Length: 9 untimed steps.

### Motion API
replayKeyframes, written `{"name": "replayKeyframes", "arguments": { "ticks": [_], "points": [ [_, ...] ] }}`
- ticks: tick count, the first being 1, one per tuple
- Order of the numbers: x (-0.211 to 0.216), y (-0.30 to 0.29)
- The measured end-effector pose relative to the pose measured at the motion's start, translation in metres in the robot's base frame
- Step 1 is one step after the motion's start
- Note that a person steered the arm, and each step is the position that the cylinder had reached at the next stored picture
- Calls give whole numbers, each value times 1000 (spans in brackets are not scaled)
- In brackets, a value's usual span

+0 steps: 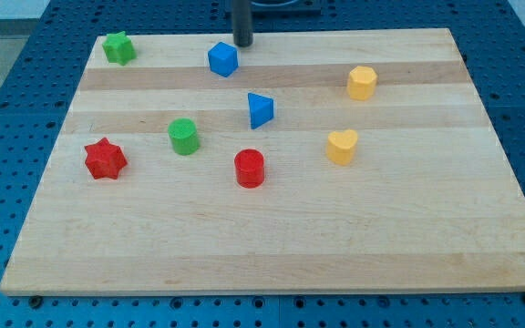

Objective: Move your arm towards yellow heart

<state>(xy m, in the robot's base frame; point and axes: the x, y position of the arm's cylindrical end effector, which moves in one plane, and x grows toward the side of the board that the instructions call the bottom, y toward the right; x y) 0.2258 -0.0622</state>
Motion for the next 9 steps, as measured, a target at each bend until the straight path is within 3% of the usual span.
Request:
{"name": "replayKeyframes", "arguments": {
  "ticks": [1, 2, 3, 6, 7, 9],
  "points": [
    [60, -9],
    [67, -13],
    [43, 11],
    [56, 235],
    [122, 237],
    [176, 211]
  ]
}}
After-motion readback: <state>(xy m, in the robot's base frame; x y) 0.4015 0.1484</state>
